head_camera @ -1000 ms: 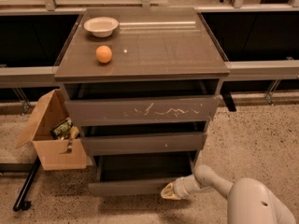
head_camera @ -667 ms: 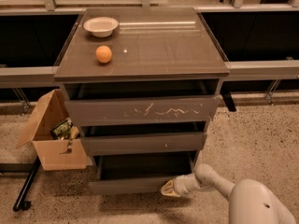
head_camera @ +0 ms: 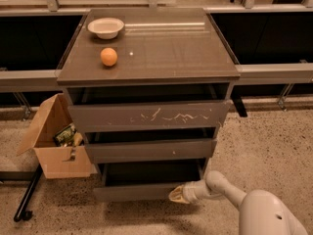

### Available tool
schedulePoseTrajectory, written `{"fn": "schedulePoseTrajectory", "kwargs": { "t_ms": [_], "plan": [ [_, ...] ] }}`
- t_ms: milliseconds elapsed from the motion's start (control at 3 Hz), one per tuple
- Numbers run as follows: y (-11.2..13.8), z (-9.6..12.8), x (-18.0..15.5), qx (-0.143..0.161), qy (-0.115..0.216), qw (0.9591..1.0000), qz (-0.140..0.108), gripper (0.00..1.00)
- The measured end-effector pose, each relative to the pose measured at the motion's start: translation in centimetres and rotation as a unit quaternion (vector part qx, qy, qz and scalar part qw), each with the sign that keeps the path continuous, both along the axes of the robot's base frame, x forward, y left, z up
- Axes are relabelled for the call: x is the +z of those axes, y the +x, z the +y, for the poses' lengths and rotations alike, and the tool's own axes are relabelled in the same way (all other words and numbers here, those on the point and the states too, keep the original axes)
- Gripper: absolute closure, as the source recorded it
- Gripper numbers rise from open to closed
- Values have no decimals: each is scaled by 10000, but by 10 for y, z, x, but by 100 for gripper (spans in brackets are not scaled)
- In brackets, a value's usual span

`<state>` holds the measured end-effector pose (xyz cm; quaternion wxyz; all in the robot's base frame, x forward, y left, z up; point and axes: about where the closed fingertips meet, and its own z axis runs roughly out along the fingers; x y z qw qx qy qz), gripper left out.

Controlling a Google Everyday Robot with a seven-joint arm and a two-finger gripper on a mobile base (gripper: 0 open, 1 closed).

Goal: Close bottom drawer

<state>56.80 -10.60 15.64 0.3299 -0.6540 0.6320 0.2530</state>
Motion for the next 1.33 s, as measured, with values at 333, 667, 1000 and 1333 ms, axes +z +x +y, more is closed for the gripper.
{"fn": "schedulePoseTrajectory", "kwargs": {
  "t_ms": [333,667,1000,1333],
  "plan": [
    [1,0,0,-13,12,10000,-7,35],
    [2,-1,1,-22,37,10000,-13,12],
    [2,-2,2,-25,82,10000,-14,0],
    [2,-3,3,-15,137,9999,-6,0]
  ]
}}
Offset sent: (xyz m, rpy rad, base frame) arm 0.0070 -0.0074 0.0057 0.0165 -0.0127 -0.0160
